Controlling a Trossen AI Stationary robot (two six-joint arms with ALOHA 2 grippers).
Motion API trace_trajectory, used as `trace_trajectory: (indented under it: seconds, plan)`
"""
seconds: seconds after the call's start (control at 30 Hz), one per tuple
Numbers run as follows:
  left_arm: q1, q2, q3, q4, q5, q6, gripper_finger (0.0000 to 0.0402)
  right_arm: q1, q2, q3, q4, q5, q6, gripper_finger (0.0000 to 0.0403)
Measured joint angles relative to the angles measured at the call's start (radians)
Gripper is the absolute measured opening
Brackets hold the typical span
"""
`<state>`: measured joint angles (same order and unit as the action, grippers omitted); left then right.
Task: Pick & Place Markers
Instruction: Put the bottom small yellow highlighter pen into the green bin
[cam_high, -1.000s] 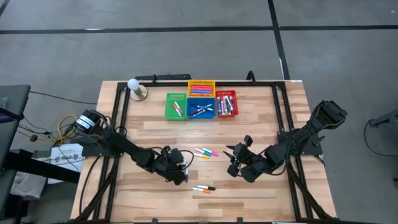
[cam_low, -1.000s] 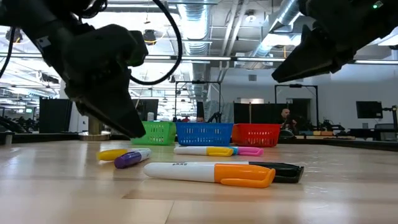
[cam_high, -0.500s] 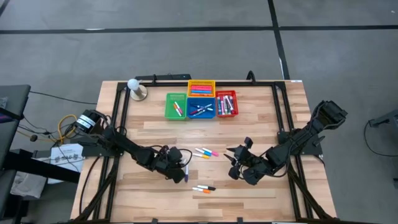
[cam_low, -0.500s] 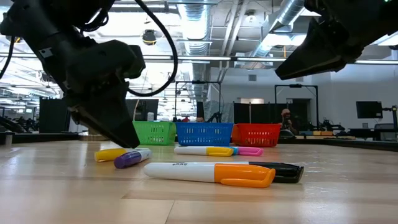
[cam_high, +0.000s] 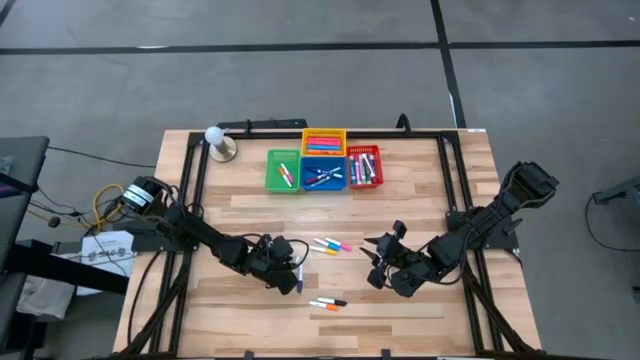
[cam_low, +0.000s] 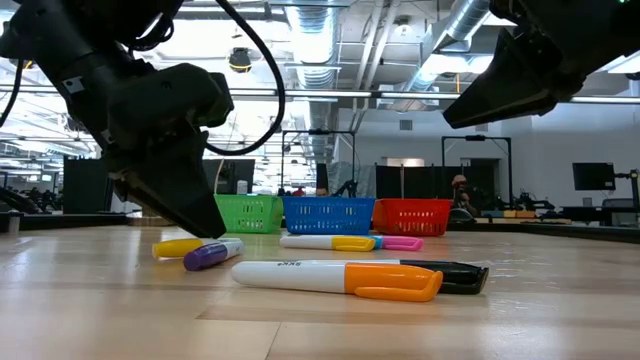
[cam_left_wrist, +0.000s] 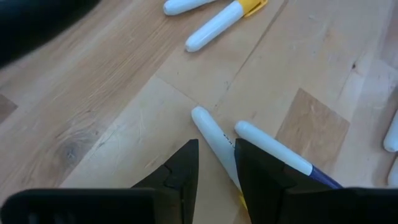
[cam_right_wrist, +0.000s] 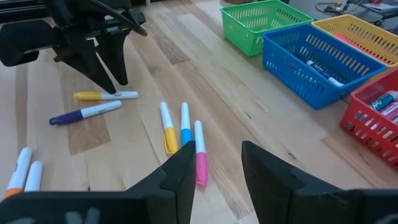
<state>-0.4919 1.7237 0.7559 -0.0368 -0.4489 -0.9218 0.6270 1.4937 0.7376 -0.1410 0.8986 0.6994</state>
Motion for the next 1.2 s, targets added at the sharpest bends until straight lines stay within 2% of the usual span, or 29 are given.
trace_trajectory:
  seconds: [0.17,0.57,0.8,1.2]
  plan:
    - [0.0,0.0,-0.001,0.001,-0.009,0.006,0.0113,0.0,0.0,0.0,0.0,-0.002,0.0,0.0118]
    - [0.0,0.001,-0.001,0.007,-0.014,0.027,0.0179,0.0,0.0,0.0,0.0,-0.002,0.0,0.0118]
    - [0.0,0.002,-0.001,-0.015,-0.014,0.027,0.0172,0.0,0.0,0.0,0.0,-0.006,0.001,0.0118]
    - [-0.002,0.095,0.006,-0.008,-0.071,0.027,0.0153,0.0,0.0,-0.029,0.019,-0.008,0.031,0.0118]
